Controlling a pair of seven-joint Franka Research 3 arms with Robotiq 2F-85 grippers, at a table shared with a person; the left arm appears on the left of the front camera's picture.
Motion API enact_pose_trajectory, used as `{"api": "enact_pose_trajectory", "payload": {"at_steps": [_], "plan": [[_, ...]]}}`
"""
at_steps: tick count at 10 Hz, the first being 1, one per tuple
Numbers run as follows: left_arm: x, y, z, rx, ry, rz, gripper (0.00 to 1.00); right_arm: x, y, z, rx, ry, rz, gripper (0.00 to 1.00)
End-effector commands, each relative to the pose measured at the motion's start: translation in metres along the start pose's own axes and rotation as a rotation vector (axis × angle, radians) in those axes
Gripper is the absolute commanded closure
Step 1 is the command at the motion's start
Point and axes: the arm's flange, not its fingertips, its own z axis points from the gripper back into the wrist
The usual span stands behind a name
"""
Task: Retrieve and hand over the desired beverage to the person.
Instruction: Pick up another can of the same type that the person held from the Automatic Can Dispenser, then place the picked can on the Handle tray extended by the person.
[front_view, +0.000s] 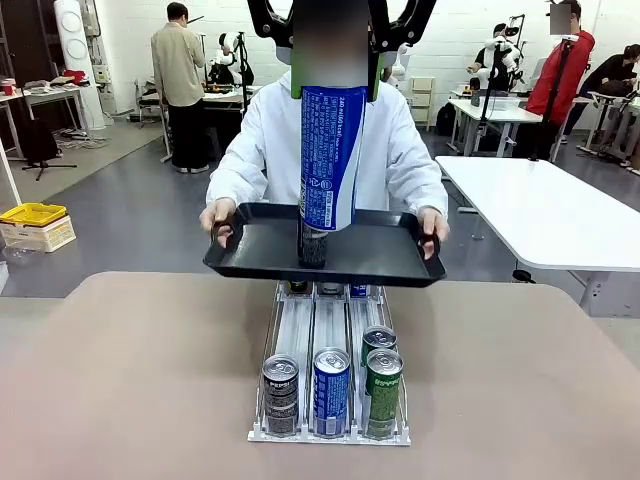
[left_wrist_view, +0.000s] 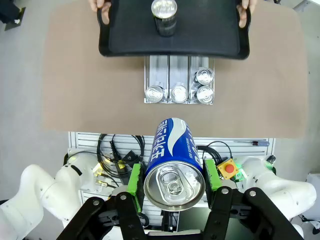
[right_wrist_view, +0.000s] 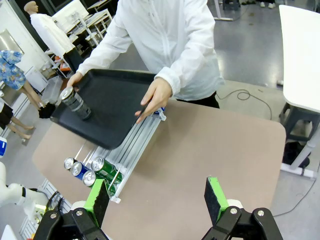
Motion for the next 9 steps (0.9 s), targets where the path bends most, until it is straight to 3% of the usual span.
{"api": "enact_pose_trajectory", "payload": {"at_steps": [1,9], "plan": [[-0.0016,0.0016,0.0049,-0.014,-0.003,0.0,1.0,0.0008,-0.0004,-0.0024,0.031,-0.01,-0.001,0.0],[-0.0016,0.0016,0.0049,-0.014,-0.003,0.0,1.0,0.0008,-0.0004,-0.0024,0.031,-0.01,-0.001,0.0]]}}
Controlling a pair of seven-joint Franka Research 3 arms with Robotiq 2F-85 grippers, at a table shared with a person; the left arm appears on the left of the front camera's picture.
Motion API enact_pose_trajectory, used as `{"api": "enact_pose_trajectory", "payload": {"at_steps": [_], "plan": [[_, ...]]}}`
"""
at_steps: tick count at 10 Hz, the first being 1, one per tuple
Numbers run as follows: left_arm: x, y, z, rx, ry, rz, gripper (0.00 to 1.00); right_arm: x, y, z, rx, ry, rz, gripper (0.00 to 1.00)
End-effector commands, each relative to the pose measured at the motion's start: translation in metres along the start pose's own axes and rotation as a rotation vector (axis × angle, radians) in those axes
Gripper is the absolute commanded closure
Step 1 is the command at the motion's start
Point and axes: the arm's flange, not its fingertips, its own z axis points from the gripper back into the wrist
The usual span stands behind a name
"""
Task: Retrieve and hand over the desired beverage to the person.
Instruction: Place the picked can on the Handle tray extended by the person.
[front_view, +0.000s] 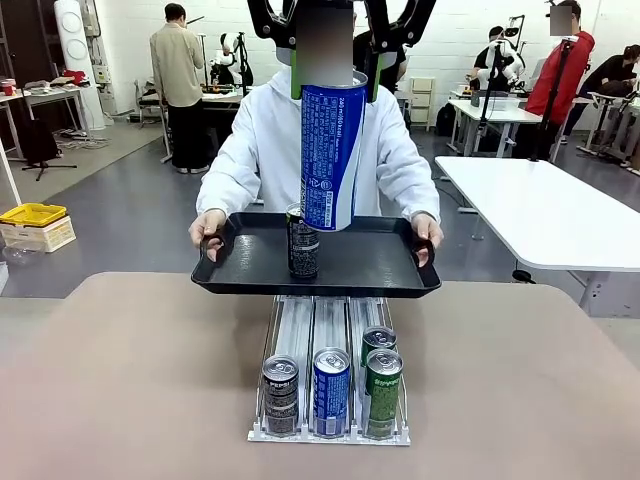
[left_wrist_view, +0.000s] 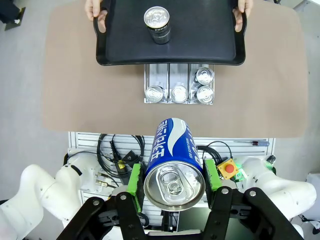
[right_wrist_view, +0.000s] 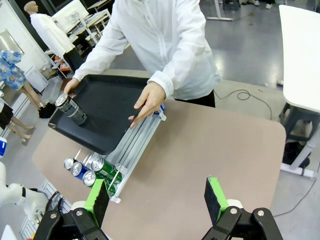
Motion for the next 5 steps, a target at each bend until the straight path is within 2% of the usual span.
{"api": "enact_pose_trajectory", "payload": {"at_steps": [1,5], "plan": [[-0.0016,0.0016,0.0049,-0.014,-0.003,0.0,1.0,0.0008,-0.0004,-0.0024,0.031,-0.01,-0.001,0.0],[-0.0016,0.0016,0.0049,-0.014,-0.003,0.0,1.0,0.0008,-0.0004,-0.0024,0.031,-0.01,-0.001,0.0]]}}
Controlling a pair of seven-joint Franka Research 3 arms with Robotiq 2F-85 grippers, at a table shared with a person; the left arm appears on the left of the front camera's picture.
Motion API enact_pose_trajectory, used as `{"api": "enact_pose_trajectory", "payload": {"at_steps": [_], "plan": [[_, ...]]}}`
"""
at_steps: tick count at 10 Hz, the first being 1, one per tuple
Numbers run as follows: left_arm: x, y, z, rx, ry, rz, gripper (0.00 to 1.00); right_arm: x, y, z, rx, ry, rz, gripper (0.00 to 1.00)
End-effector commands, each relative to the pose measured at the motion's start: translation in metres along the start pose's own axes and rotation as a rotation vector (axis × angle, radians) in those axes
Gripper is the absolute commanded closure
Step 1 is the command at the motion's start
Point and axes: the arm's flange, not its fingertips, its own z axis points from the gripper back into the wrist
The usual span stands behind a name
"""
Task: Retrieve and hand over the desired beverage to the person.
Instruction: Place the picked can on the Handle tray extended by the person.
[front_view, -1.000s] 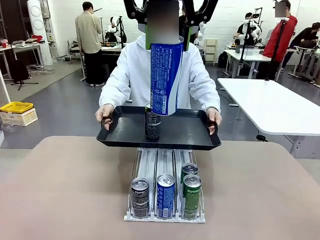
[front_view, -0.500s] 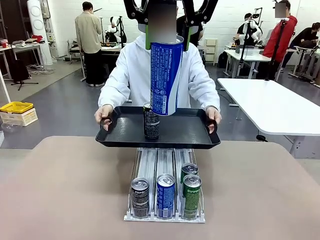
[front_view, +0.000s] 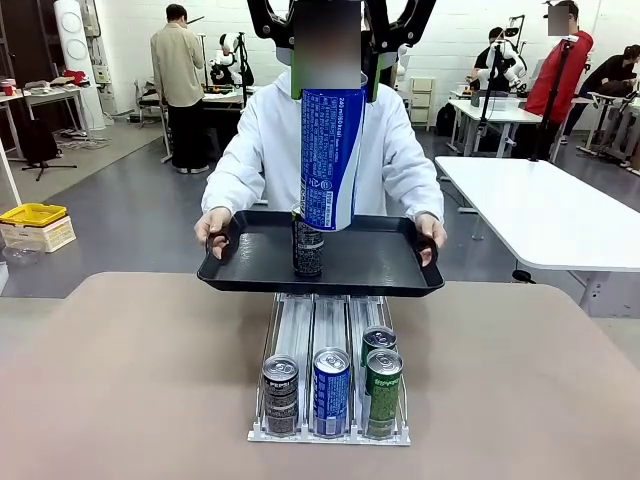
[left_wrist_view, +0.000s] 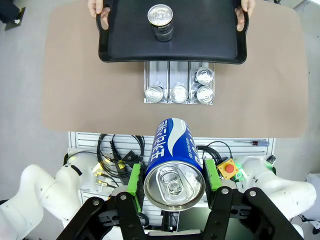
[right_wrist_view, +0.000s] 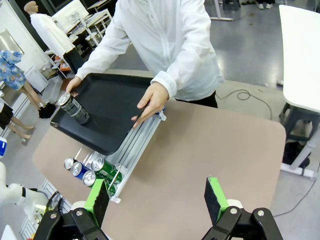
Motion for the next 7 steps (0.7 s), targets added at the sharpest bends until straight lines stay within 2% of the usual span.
{"api": "enact_pose_trajectory", "payload": {"at_steps": [1,2,3,4,6,7], "plan": [[-0.002,0.002,0.005,-0.014,-0.003,0.0,1.0,0.001,0.0,-0.002,0.031,-0.01,-0.001,0.0],[-0.002,0.002,0.005,-0.014,-0.003,0.0,1.0,0.001,0.0,-0.002,0.031,-0.01,-0.001,0.0],[0.0,0.0,0.0,0.0,0.0,0.0,0.42,0.001,0.0,-0.002,0.031,-0.01,-0.001,0.0],[0.009,-0.001,-0.011,-0.01,0.012,0.018,0.42,0.001,0.0,-0.002,0.031,-0.01,-0.001,0.0],[0.027,-0.003,-0.026,-0.058,0.023,-0.075,0.42,0.001,0.0,-0.002,0.031,-0.01,-0.001,0.0],[0.039,-0.002,-0.034,-0.079,0.019,-0.076,0.42,0.001,0.0,-0.002,0.031,-0.01,-0.001,0.0]]}}
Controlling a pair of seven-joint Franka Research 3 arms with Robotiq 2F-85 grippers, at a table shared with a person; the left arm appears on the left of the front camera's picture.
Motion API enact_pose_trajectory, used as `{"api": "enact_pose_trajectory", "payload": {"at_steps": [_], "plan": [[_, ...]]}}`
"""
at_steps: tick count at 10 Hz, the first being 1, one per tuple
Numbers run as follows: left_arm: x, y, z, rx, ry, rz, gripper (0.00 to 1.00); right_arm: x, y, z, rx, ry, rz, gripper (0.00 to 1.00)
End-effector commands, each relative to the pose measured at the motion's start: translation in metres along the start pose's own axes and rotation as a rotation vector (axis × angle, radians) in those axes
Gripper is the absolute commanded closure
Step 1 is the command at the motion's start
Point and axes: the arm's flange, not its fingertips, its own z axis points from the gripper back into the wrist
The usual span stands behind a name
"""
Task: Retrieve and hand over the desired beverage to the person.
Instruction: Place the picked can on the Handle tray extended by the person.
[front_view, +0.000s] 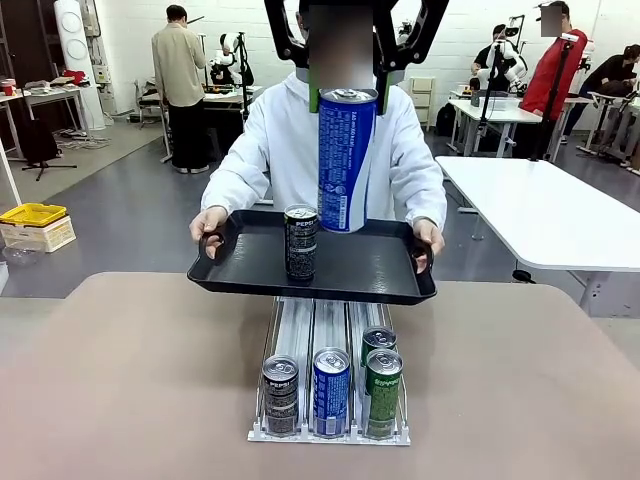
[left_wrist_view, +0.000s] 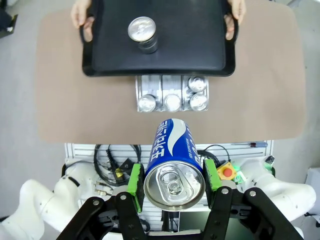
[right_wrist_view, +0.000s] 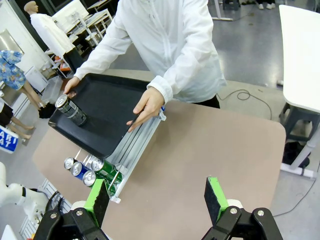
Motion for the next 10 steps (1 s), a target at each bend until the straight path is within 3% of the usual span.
{"api": "enact_pose_trajectory", "payload": {"at_steps": [1,10], "plan": [[0.016,0.015,-0.016,-0.081,0.008,-0.044,0.42,0.001,0.0,-0.002,0.031,-0.01,-0.001,0.0],[0.103,0.0,-0.118,-0.121,0.03,-0.105,0.42,0.001,0.0,-0.002,0.031,-0.01,-0.001,0.0]]}}
